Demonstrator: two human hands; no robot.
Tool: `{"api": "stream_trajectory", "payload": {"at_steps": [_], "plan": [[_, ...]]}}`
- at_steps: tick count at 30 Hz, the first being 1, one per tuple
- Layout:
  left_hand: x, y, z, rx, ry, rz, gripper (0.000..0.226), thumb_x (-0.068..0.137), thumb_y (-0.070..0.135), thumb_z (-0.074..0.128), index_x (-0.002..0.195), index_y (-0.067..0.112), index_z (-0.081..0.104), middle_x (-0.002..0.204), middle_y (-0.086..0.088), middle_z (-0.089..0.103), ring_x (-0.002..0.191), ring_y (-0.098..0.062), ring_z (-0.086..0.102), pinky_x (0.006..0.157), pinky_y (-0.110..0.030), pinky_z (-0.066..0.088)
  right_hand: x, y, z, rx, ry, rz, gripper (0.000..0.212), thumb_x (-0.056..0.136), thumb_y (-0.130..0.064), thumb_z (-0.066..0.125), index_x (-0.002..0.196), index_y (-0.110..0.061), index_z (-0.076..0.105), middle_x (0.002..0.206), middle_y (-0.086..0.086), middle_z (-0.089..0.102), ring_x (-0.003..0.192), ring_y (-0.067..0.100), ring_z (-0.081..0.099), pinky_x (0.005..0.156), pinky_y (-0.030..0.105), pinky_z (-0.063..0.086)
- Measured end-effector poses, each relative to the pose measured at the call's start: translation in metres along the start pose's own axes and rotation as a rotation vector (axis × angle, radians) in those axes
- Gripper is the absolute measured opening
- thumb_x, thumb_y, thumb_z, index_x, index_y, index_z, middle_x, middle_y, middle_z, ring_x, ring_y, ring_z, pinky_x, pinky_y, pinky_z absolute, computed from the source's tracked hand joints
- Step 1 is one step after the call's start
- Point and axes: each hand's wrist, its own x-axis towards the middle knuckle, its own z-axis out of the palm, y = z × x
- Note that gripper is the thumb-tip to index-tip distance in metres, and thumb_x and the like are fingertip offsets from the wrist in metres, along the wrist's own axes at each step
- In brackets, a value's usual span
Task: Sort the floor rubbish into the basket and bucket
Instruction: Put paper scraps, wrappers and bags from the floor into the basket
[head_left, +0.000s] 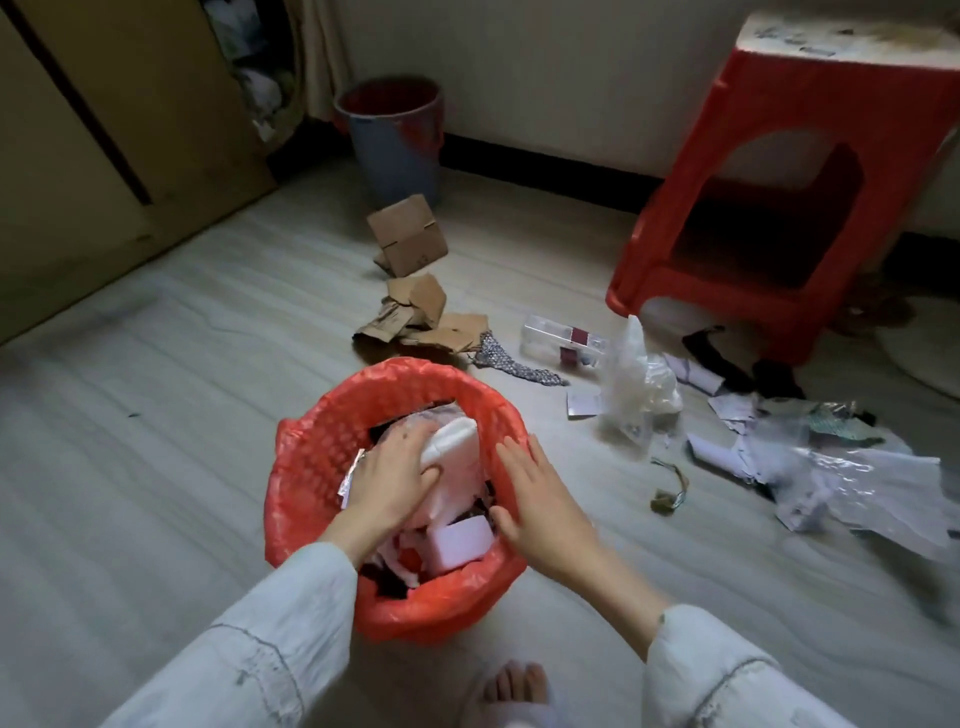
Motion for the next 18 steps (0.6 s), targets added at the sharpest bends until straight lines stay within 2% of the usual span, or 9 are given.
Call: {"api": "stream_trajectory", "payload": {"at_steps": [2,5,9,12,15,18], "plan": [[0.013,-0.001,0.009,-0.135,0.007,-0.064,0.042,0.081,0.029,0.064,0.115,0.021,0.042,0.116,-0.005,0.059,0.106,-0.032,0.056,0.079,-0.038,0.044,0.002,0.005,0.013,0.091,0.044,0.009,0.074,0.089,-0.009,0.044,0.149,-0.013,0.001,0.157,-0.005,-0.009,0.139,0.005,-0.020,0.109,0.011,-0.009],[0.025,-0.007,0.022,-0.215,0.020,-0.138,0.038,0.079,0.031,0.068,0.107,0.020,0.045,0.108,-0.006,0.062,0.100,-0.033,0.058,0.076,-0.036,0.041,0.004,0.009,0.023,0.124,0.086,0.019,0.081,0.085,-0.001,0.041,0.148,-0.015,-0.009,0.145,-0.010,-0.027,0.134,0.002,-0.026,0.098,0.001,-0.018],[0.024,-0.009,0.041,-0.152,-0.024,-0.204,0.033,0.082,0.030,0.063,0.106,0.021,0.042,0.107,-0.009,0.060,0.101,-0.035,0.057,0.076,-0.039,0.042,0.006,0.009,0.028,0.102,0.102,0.026,0.081,0.086,-0.001,0.040,0.146,-0.014,-0.012,0.141,-0.008,-0.033,0.130,0.004,-0.032,0.105,0.008,-0.010],[0.028,-0.006,0.049,-0.117,-0.044,-0.297,0.034,0.084,0.026,0.057,0.112,0.019,0.039,0.108,-0.015,0.056,0.101,-0.038,0.055,0.076,-0.040,0.041,0.005,0.008,0.028,0.088,0.094,0.015,0.079,0.086,-0.001,0.039,0.146,-0.011,-0.011,0.141,-0.005,-0.034,0.131,0.007,-0.034,0.102,0.007,-0.018],[0.042,-0.006,0.049,-0.163,-0.089,-0.374,0.037,0.081,0.024,0.059,0.113,0.016,0.041,0.109,-0.017,0.057,0.102,-0.039,0.055,0.079,-0.040,0.042,0.006,0.008,0.027,0.085,0.079,0.012,0.077,0.087,-0.001,0.038,0.148,-0.011,-0.008,0.141,-0.004,-0.033,0.132,0.010,-0.033,0.108,0.013,-0.013],[0.042,-0.007,0.048,-0.284,-0.127,-0.352,0.038,0.078,0.033,0.064,0.105,0.012,0.048,0.109,-0.015,0.059,0.102,-0.034,0.055,0.077,-0.036,0.043,0.005,0.009,0.026,0.088,0.067,0.024,0.076,0.088,-0.003,0.037,0.148,-0.013,-0.007,0.143,-0.004,-0.034,0.133,0.009,-0.033,0.112,0.017,-0.003]]}}
